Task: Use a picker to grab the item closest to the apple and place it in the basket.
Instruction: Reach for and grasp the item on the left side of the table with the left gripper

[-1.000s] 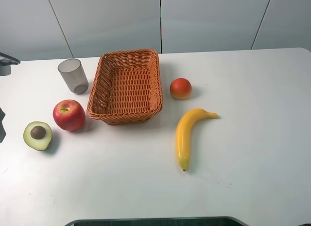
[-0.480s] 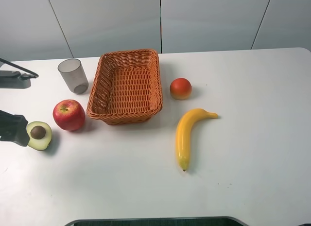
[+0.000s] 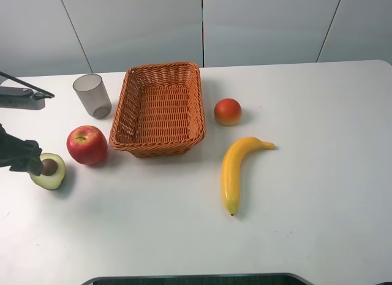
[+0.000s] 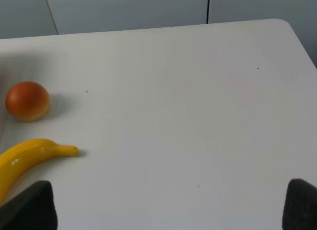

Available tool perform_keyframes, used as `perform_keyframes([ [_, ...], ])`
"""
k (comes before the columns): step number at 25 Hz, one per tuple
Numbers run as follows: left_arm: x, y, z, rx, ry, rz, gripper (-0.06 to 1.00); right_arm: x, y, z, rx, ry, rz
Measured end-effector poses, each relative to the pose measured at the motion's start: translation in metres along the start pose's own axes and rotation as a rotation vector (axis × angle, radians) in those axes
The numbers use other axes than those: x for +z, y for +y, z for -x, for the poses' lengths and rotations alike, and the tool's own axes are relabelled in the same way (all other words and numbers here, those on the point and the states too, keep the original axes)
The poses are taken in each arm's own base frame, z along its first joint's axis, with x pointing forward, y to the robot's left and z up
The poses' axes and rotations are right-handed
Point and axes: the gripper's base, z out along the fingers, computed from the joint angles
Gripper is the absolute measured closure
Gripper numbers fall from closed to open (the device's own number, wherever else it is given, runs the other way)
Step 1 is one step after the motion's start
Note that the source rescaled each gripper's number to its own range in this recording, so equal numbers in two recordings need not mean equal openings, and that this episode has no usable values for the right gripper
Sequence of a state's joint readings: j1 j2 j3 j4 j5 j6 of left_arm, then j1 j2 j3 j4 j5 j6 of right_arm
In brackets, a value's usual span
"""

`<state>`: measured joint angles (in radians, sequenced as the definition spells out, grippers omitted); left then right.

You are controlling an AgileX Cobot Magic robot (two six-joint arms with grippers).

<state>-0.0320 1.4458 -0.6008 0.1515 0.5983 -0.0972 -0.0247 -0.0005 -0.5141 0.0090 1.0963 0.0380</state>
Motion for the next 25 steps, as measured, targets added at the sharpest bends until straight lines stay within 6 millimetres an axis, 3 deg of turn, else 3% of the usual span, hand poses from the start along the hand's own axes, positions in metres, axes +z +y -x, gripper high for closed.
perform_keyframes([
  [12, 0.036, -0.005, 0.005, 0.022, 0.063, -0.024, -0.06, 0.000, 0.000, 0.000, 0.000, 0.000, 0.000],
  [25, 0.043, -0.011, 0.006, 0.013, 0.061, -0.042, -0.06, 0.000, 0.000, 0.000, 0.000, 0.000, 0.000],
])
